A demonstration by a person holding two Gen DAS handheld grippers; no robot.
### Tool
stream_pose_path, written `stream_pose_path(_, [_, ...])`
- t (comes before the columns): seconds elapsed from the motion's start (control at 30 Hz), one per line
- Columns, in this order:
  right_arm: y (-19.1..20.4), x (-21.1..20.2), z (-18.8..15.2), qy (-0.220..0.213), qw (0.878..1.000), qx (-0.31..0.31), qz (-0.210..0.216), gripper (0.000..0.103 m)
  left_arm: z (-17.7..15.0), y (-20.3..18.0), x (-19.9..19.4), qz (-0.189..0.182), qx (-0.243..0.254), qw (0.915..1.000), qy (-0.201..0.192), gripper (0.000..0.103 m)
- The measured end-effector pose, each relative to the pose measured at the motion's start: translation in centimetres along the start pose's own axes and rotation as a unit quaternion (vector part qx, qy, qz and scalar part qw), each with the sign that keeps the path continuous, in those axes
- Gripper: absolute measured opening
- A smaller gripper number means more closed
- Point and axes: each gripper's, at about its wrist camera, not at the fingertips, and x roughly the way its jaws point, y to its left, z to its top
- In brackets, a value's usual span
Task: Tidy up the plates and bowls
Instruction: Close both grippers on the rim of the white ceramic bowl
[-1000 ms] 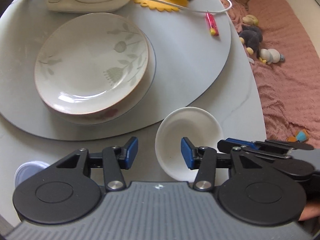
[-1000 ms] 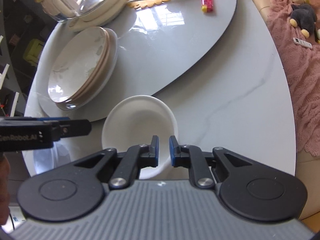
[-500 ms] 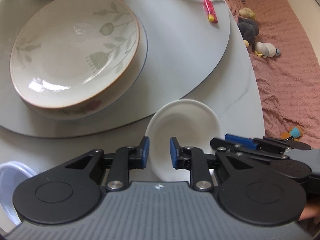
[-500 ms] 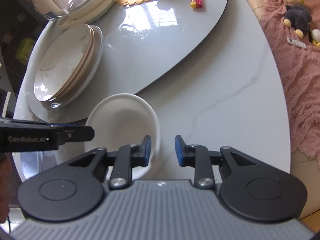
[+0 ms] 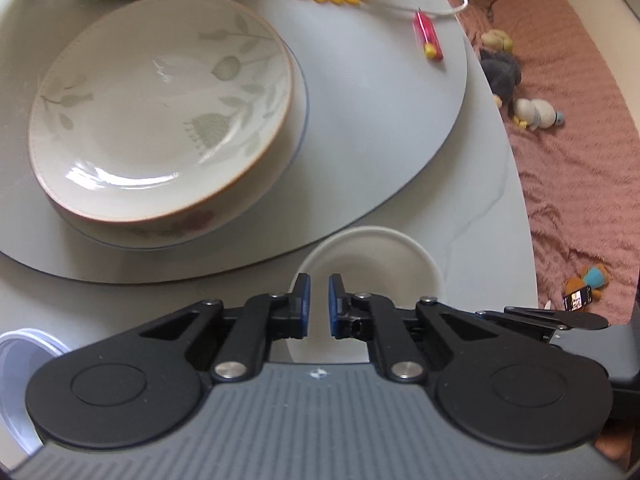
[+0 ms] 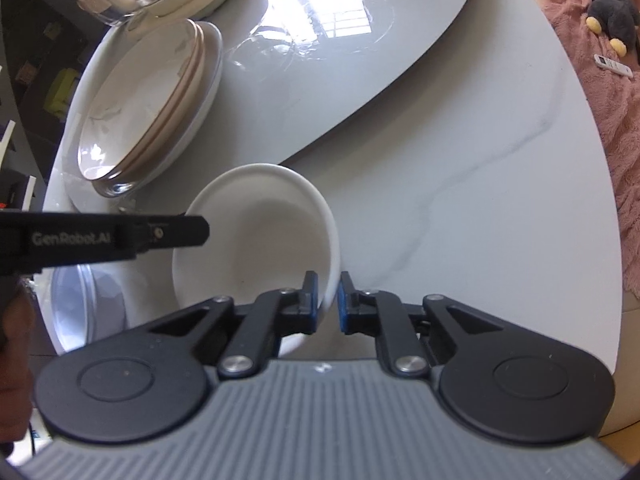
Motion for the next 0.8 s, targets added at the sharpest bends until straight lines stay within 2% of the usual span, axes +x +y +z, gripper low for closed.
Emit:
stream_pose_path(0.17, [0.4, -0.1, -0.2, -0.004, 1.000, -0.011, -0.006, 0.009, -0.3, 1.7, -1.0, 0.023, -0.036, 0.9991, -0.007, 0.016])
stream_pose_path(0.27, [0.5, 0.1, -0.1, -0.001, 1.000, -0.008, -0.006, 0.008, -0.7, 2.8, -0.6, 0.009, -0.055, 0.9984, 0.005, 0.021])
stream_pose_path(0.5, [0.8, 0.1, -0.1, -0.002, 1.000, -0.008, -0.012, 0.008, -1.9, 3.5, 0.8, -0.042, -0.067, 0.9967, 0.021, 0.021])
stream_pose_path(0.63, [0.8, 0.0, -0.3, -0.003, 1.000, -0.004, -0.012, 0.008, -2.5, 3.6, 1.3, -0.039, -0.070, 0.9965, 0.024, 0.021])
stream_pose_path(0.7, [0.7, 0.0, -0.4, -0.003, 1.000, -0.002, -0.010, 0.008, -2.4, 3.5, 1.6, -0.025, -0.075, 0.9967, 0.019, 0.021])
stream_pose_path(0.8, [0.7, 0.0, -0.5, -0.003, 1.000, 0.002, -0.002, 0.008, -2.1, 4.1, 1.7, -0.028, -0.100, 0.9946, 0.003, 0.014])
